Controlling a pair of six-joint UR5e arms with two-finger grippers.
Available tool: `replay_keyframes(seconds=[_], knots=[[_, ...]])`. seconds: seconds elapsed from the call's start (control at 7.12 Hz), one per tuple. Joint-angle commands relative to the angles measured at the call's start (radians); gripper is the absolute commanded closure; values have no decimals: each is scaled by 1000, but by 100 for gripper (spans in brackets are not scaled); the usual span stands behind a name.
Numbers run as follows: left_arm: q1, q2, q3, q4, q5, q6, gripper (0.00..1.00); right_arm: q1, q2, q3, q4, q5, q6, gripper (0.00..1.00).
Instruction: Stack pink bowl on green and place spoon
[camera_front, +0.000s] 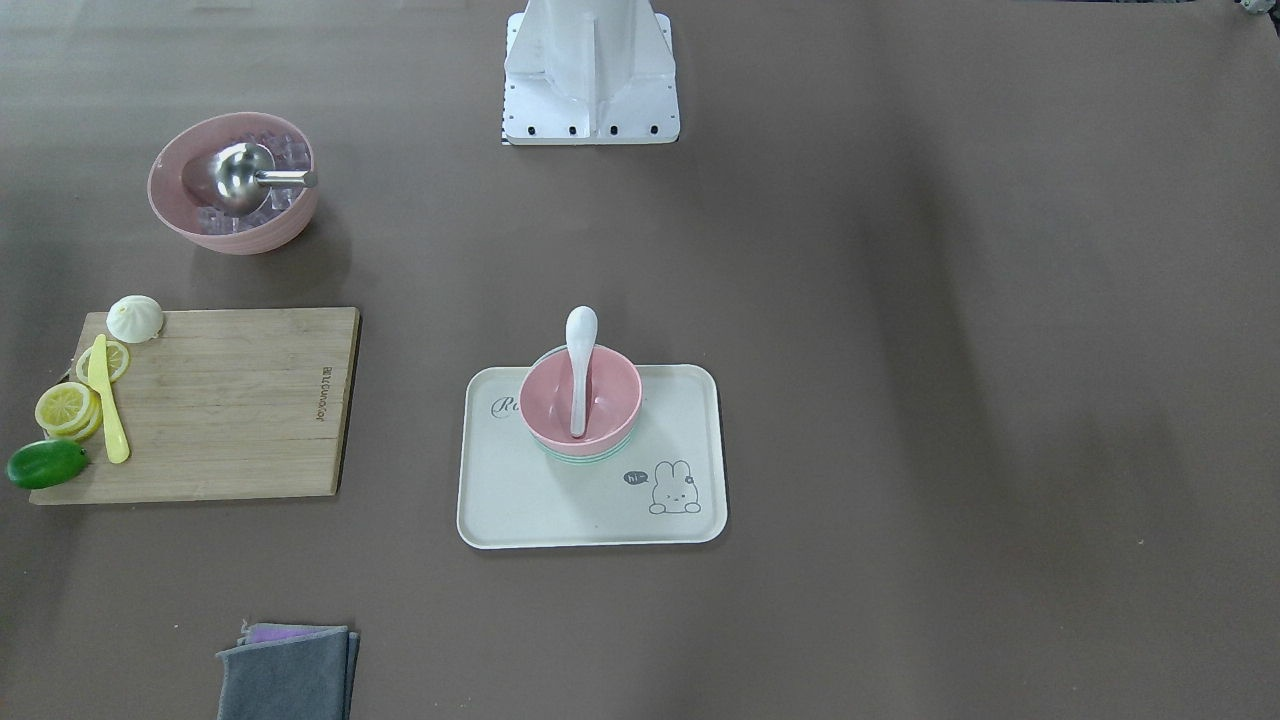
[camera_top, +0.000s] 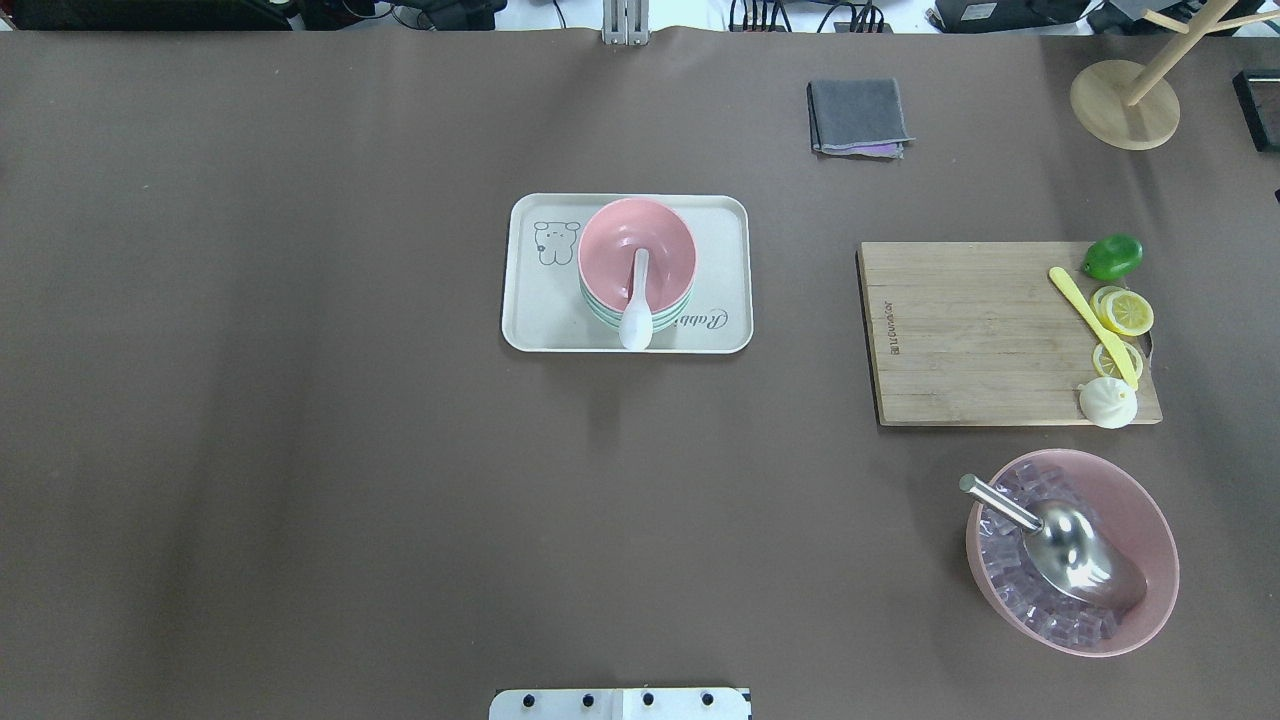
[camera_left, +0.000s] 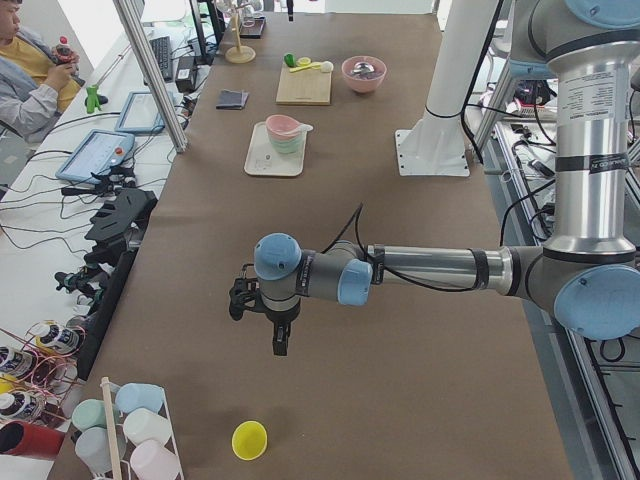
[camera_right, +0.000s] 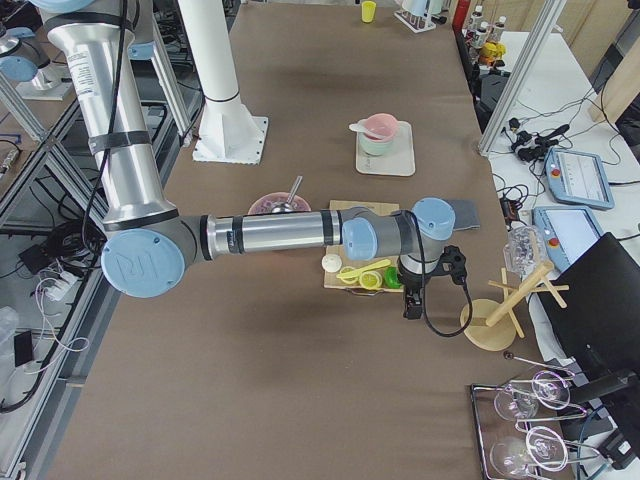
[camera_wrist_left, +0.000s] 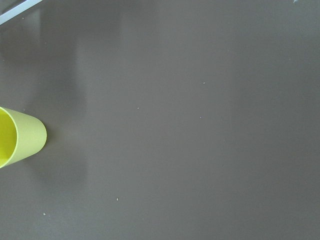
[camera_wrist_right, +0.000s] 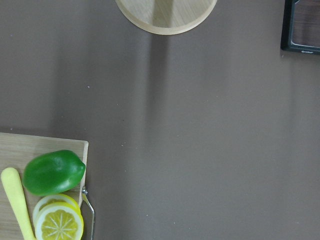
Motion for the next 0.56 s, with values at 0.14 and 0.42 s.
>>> replay_keyframes(seconds=[0.14, 0.42], knots=[[0, 1, 1, -2, 0, 0, 2, -1, -9, 5, -11, -1, 0, 0], [0, 1, 0, -2, 0, 0, 2, -1, -12, 5, -9, 0, -1, 0]])
